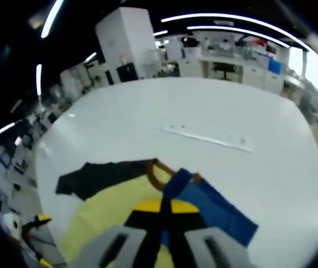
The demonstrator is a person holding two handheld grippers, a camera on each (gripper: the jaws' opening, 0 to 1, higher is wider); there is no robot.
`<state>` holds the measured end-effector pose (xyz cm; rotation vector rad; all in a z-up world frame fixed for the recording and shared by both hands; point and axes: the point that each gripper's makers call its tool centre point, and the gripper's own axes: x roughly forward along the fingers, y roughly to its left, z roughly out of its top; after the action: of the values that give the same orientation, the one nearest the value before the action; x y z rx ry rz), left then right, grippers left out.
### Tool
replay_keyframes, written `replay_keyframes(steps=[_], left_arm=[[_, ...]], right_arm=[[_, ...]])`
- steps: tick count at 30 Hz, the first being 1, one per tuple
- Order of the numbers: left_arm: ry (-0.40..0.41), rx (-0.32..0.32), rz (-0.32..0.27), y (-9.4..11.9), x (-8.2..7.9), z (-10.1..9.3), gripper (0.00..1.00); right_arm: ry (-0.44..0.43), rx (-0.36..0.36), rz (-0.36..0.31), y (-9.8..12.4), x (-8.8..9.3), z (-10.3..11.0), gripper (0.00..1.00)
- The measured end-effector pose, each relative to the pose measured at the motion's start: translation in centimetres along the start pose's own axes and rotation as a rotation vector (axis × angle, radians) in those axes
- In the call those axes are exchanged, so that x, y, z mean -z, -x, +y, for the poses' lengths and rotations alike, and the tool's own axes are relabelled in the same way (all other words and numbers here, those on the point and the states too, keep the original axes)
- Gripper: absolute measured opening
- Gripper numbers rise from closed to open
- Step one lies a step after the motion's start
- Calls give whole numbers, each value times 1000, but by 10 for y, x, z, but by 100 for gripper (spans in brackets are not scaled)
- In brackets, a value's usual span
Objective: Fold the garment on the visible template until the final outline fits inside the template.
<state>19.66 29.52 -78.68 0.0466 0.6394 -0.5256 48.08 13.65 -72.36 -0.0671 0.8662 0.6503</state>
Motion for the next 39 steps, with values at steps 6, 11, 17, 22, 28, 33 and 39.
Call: replay_keyframes(steps=[6,11,17,22,28,33,39], left_arm=[[3,3,-1,0,0,-1,98],[4,3,2,0,1,-1,98],[1,7,5,0,2,-2,98],[9,4,5,0,2,-1,98],[11,2,11,-1,2,-1,98],[13,2,17,-1,4,-1,98],[17,1,25,-1,6,0,97]], right_arm=[[-13,-13,3,-6,-1,11,0],[-15,-40,9,-11,-2,26,0],[-9,-75,5,-17,-6,45,0],[3,-99,17,-24,-8,52,0],[31,-123,26,-30,-7,64,0],[68,-142,37,-32,-6,75,0],[147,-168,54,-33,0,93,0]])
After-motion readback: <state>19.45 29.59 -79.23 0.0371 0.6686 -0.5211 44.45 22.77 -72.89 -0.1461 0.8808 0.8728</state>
